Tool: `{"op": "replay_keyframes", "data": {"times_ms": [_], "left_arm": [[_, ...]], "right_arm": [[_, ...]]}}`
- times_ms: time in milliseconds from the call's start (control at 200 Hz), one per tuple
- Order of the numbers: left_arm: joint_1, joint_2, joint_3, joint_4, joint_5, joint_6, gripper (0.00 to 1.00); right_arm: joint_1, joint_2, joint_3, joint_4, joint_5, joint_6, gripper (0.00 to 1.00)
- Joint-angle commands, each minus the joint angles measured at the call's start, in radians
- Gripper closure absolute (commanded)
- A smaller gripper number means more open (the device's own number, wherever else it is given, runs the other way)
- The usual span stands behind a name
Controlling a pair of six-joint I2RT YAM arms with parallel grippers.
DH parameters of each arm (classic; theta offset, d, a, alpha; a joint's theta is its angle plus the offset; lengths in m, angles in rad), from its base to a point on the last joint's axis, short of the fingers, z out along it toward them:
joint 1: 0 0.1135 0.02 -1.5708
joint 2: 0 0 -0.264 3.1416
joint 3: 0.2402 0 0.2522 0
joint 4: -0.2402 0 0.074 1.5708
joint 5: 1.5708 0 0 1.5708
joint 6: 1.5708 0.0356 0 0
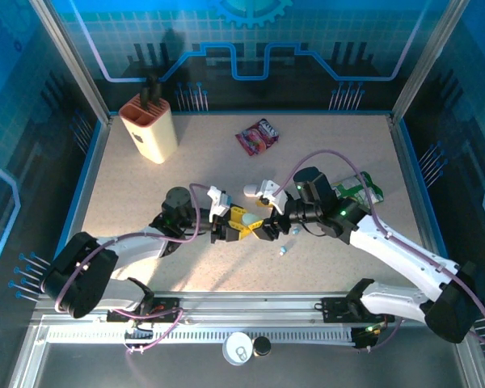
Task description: Insert the wireless bluetooth earbuds into the charging case
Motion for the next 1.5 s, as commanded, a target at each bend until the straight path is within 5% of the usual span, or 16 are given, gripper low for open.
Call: {"op": "replay_keyframes", "data": {"times_ms": [0,410,785,1091,1491], "left_arm": [[0.002,-0.039,-0.014,0.004,0.015,0.018,0.64],[0.002,-0.041,-0.016,0.006,0.026,0.026,0.64],[0.002,-0.052,-0.027,0.027,0.02,0.02,0.64],[0.002,-0.054,-0.032,0.024,0.011,0.025,0.63],[0.002,-0.038,-0.027,0.032,-0.012,0.01,0.47]], "right_arm": [[-0.007,-0.004,-0.001,0.029,0.067,0.007,0.26],[-0.09,-0.031,-0.023,0.089,0.048,0.116,0.37],[-0.09,0.061,0.021,0.028,-0.138,0.081,0.53],[-0.085,0.036,0.008,0.056,-0.131,0.048,1.0],[-0.018,-0.043,-0.047,0.135,0.06,-0.006,1.0]]}}
